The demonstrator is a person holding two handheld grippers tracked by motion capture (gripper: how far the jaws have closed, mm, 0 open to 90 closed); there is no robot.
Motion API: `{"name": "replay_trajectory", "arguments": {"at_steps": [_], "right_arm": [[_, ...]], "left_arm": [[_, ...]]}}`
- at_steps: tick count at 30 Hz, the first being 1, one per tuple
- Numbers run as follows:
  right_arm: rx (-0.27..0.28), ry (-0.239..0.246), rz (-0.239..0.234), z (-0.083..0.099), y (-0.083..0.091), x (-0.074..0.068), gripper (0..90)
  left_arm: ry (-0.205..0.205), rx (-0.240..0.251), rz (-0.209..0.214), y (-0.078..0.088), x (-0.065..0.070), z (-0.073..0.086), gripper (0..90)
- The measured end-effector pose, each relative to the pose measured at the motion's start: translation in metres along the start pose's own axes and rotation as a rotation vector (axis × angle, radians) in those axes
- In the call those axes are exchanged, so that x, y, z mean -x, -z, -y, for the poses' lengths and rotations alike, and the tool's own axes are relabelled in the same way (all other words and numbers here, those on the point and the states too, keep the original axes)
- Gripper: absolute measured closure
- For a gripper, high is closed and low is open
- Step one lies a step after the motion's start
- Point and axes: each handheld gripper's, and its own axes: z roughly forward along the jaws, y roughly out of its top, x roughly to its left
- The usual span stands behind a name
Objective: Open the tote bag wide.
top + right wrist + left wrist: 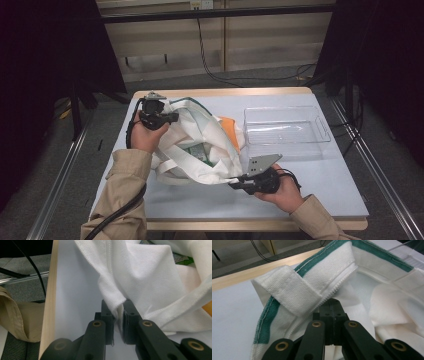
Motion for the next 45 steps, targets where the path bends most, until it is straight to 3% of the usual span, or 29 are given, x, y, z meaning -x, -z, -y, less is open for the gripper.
{"name": "replay_trajectory", "arguments": {"at_steps": [4,13,24,25,31,37,45], "right_arm": [[-0.003,0.006,0.004,0.001,-0.001,-0.001,82.3],[-0.006,0.002,0.001,0.006,-0.003,-0.004,82.5],[-0.019,0.0,0.007,0.01,-0.003,-0.005,82.8],[-0.017,-0.002,0.009,0.011,-0.003,-0.006,82.8],[-0.025,-0.007,0.009,0.015,-0.004,-0.007,82.8],[-0.029,-0.027,0.003,0.015,-0.003,-0.006,82.7],[-0.041,-0.018,0.008,0.013,-0.001,-0.006,82.8]], "left_arm": [[-0.002,-0.005,-0.009,-0.001,-0.002,-0.003,90.0],[0.038,0.0,-0.034,-0.005,-0.011,-0.004,90.0],[0.057,-0.008,-0.039,-0.011,-0.02,-0.004,90.0],[0.081,0.003,-0.041,-0.012,-0.02,-0.004,90.0],[0.059,-0.014,-0.06,-0.014,-0.024,-0.001,90.0],[0.061,-0.013,-0.056,-0.015,-0.025,0.001,90.0],[0.076,-0.015,-0.057,-0.016,-0.025,0.001,90.0]]}}
